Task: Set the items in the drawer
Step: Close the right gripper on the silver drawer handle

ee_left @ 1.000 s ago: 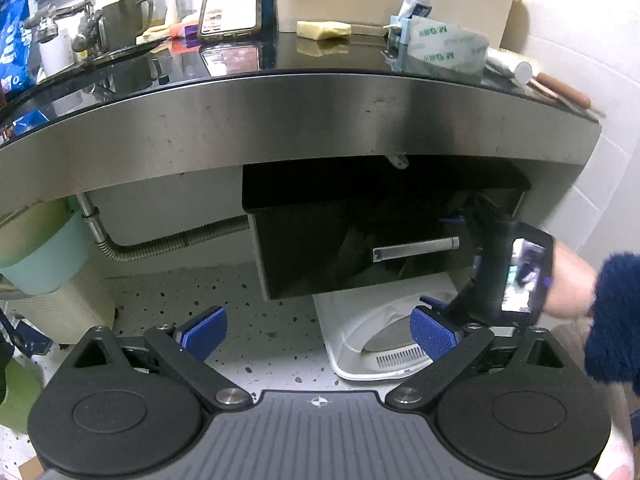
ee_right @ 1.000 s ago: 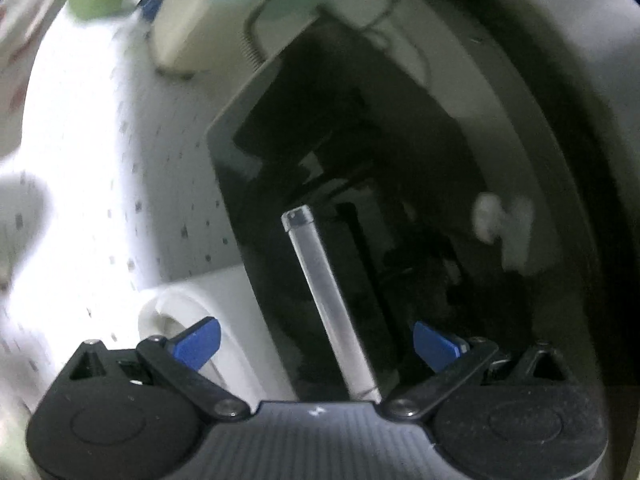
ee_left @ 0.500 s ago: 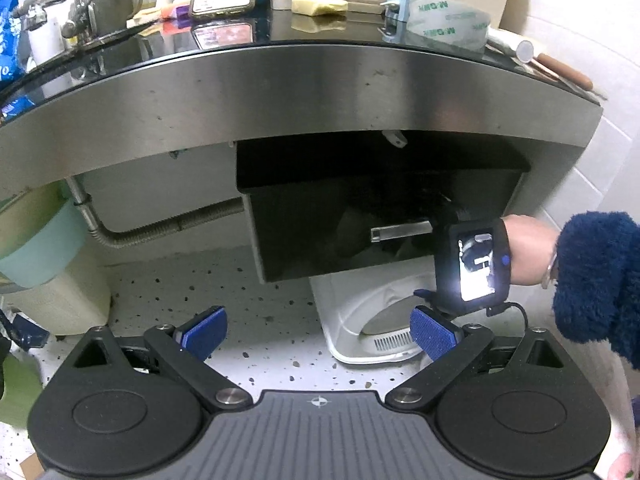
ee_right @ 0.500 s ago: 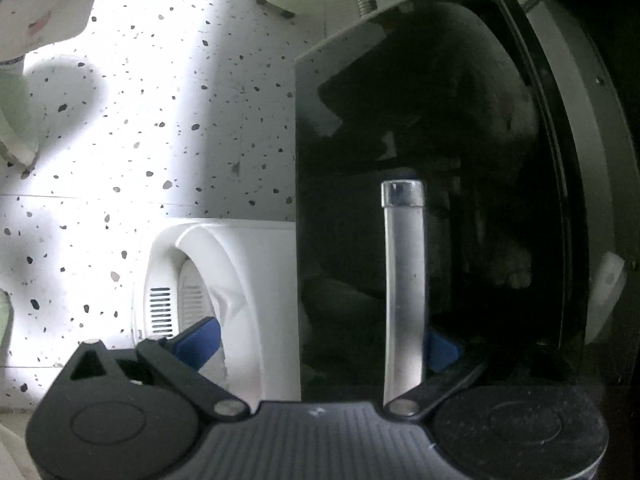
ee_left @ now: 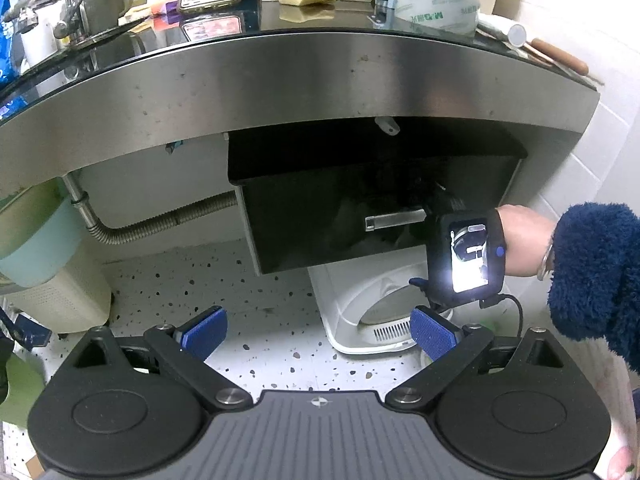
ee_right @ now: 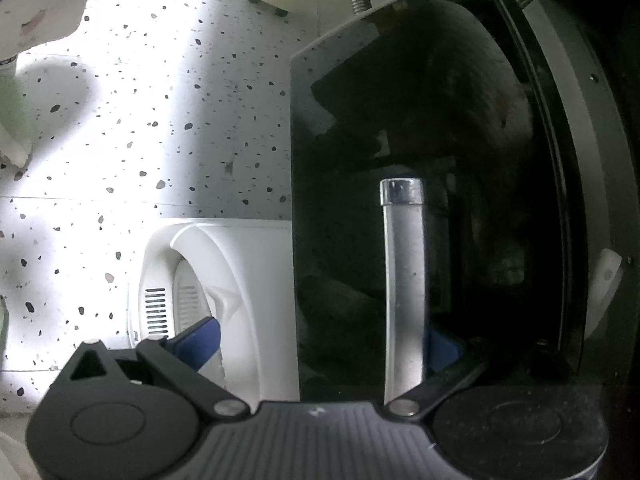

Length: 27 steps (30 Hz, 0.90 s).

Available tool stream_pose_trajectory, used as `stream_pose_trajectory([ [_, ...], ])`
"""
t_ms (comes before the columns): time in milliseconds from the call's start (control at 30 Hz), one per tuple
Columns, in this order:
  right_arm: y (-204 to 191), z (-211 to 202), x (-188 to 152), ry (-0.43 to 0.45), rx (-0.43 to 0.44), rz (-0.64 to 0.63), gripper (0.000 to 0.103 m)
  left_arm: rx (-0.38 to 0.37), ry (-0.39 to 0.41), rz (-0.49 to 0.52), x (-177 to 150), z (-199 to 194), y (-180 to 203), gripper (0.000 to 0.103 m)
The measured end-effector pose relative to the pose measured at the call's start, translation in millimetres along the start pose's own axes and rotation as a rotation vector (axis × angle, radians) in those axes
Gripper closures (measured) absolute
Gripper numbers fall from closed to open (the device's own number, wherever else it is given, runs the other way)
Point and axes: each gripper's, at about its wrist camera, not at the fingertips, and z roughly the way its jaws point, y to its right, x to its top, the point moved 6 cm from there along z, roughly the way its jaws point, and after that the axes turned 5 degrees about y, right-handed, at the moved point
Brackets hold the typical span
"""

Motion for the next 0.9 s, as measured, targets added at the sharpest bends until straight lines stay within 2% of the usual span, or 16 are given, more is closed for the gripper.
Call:
stream_pose_trajectory([
  [167, 1.1, -8.1, 0.1, 0.005, 0.008, 0.043, 0.0, 0.0, 0.004, -0.01, 1.2, -2.3, 0.3, 0.004],
  [333, -3.7, -10.7, -0.6, -0.001, -0.007, 0.02, 0.0, -0.009, -0.003, -0.021, 1.6, -1.6, 1.1, 0.004],
  [500, -2.8, -17.8, -0.2, 0.009, 0.01, 0.076, 0.0, -0.007, 0.001, -0.022, 1.3, -3.5, 1.1, 0.004],
  [633, -6.4, -21.4, -2.5, 0.0, 0.005, 0.042, 0.0, -0.005, 0.002, -0.031, 0.1, -4.8, -0.5, 0.004],
  [900, -5.3, -31.9, -3.6, 0.007, 0.041, 0.068, 0.0, 0.001, -0.001, -0.048, -1.8, -5.3, -4.0, 0.004],
])
